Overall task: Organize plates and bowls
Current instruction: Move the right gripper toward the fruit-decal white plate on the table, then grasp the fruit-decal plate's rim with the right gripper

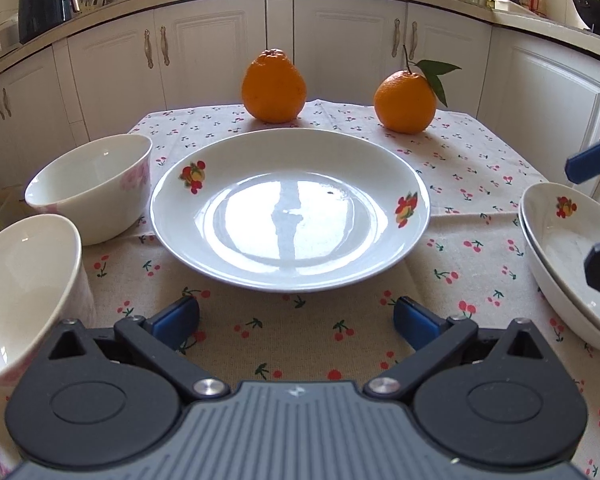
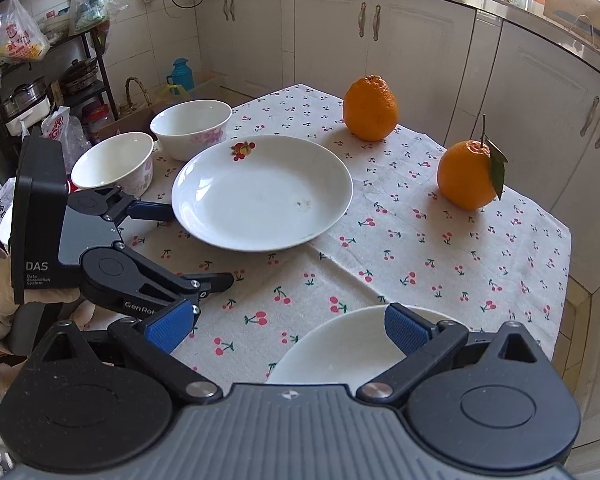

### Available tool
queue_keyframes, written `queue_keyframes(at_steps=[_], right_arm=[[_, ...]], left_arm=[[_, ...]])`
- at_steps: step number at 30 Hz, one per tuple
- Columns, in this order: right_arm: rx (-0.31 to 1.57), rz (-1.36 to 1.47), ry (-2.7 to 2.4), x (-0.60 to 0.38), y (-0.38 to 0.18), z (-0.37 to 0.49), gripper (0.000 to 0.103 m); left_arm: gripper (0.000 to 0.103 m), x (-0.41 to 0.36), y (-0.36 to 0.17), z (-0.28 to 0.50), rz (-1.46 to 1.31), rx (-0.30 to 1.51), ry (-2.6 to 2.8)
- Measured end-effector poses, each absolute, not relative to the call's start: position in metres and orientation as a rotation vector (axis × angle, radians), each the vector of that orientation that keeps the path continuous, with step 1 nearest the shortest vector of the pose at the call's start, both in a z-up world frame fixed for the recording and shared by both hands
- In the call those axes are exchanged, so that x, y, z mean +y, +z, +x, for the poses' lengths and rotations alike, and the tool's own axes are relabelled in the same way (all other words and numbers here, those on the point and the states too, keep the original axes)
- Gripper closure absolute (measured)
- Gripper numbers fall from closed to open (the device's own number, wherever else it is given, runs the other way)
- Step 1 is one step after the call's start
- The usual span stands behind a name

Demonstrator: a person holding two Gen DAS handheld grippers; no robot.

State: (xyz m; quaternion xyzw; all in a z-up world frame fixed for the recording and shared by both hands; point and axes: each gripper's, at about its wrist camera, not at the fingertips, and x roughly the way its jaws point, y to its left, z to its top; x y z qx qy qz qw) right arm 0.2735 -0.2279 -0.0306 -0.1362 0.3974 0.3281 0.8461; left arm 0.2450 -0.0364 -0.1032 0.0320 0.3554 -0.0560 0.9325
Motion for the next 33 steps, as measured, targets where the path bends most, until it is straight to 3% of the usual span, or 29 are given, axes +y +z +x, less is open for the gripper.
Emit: queue_keyframes(at_steps=[33], right_arm=[[0.957,-0.340,0.972,-0.139,-0.070,0.456,0.001]], left_arm=[[0.002,-0.036,-0.101,0.258,0.055,0.701,-0.139]])
